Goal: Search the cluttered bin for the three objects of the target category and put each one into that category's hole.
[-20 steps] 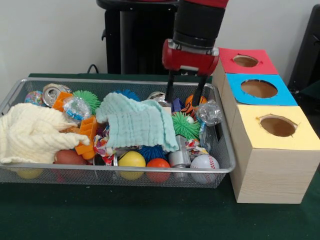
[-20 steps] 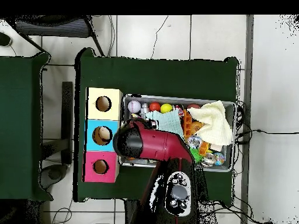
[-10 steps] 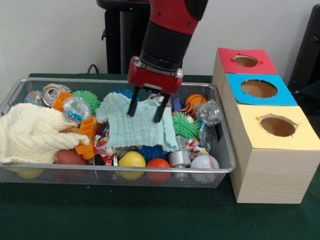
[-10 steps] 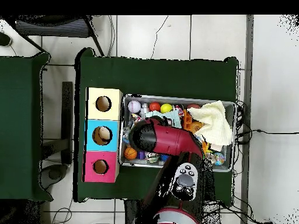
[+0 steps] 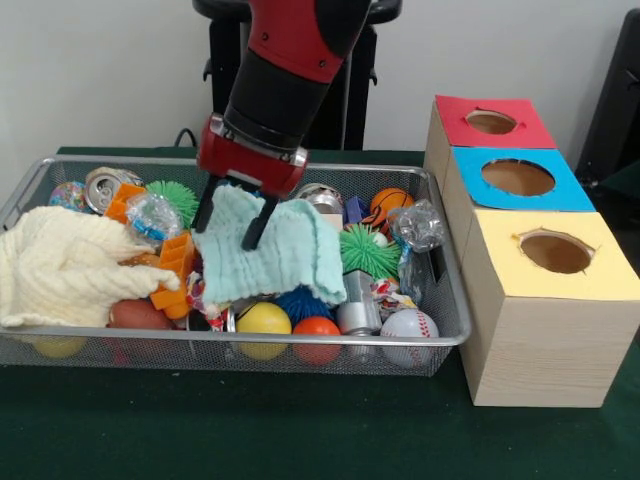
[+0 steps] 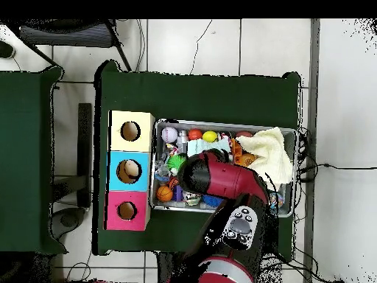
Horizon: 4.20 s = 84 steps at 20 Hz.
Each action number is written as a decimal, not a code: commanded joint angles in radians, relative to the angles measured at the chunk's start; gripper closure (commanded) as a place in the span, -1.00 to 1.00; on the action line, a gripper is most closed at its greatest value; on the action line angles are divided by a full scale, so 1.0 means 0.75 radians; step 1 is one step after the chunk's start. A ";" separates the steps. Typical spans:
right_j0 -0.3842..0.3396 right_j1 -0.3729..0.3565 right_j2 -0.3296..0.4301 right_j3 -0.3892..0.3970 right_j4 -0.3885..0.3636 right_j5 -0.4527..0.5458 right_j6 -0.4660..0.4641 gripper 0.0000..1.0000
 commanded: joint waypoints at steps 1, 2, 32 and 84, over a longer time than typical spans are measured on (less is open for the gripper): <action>-0.078 0.236 0.146 -0.080 -0.018 -0.041 0.174 -1.00; -0.083 0.240 0.156 -0.081 -0.019 -0.032 0.167 -1.00; -0.193 -0.331 0.385 0.267 -0.030 0.336 0.046 1.00; -0.089 -0.571 0.503 0.676 0.289 0.123 0.264 1.00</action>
